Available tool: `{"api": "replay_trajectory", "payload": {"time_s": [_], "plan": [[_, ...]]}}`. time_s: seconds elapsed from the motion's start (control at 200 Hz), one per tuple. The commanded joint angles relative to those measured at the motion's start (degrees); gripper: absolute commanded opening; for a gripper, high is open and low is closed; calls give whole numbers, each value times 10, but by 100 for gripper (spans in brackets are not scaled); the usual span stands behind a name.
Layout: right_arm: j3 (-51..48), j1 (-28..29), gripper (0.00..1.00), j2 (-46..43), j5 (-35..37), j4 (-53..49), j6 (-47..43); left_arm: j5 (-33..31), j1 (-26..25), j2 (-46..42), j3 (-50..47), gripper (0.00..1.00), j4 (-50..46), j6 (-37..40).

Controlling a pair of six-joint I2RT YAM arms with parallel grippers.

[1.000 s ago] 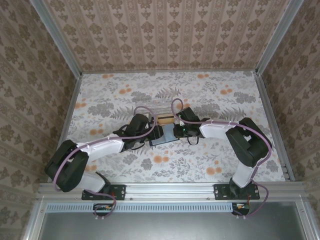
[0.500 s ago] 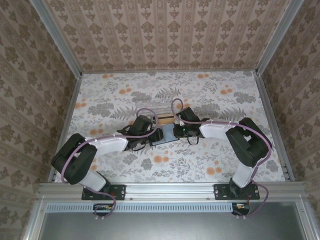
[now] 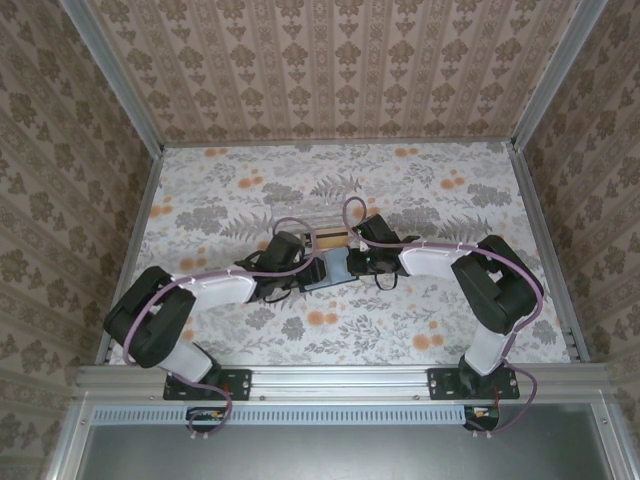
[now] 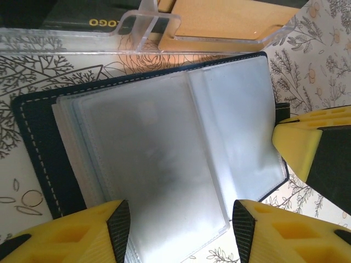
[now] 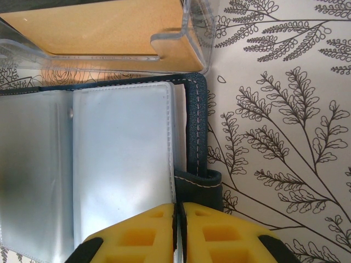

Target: Take the credit cards out of the card holder

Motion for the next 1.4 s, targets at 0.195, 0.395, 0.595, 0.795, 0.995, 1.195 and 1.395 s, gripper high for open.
{"api": "replay_trajectory", "payload": {"time_s": [0.195, 0.395, 0.595, 0.795, 0.995, 1.195, 1.395], "plan": [[-4, 6, 14, 25, -14, -17, 13, -1, 4, 2, -9, 54, 7, -6], [-4, 7, 14, 23, -14, -18, 13, 2, 3, 20, -6, 54, 9, -9], [-3, 7, 14, 25, -14, -17, 13, 8, 3, 36, -4, 53, 12, -14], [-3, 8, 15, 28, -16, -15, 14, 34, 2, 58, -5, 54, 50, -22], [-1, 9, 14, 29, -16, -17, 14, 49, 1, 66, -9, 63, 77, -26], [1, 9, 14, 31, -17, -18, 14, 52, 0, 54, -11, 64, 85, -25], [3, 10, 15, 31, -15, -20, 13, 13, 0, 11, -14, 63, 33, -14]]}}
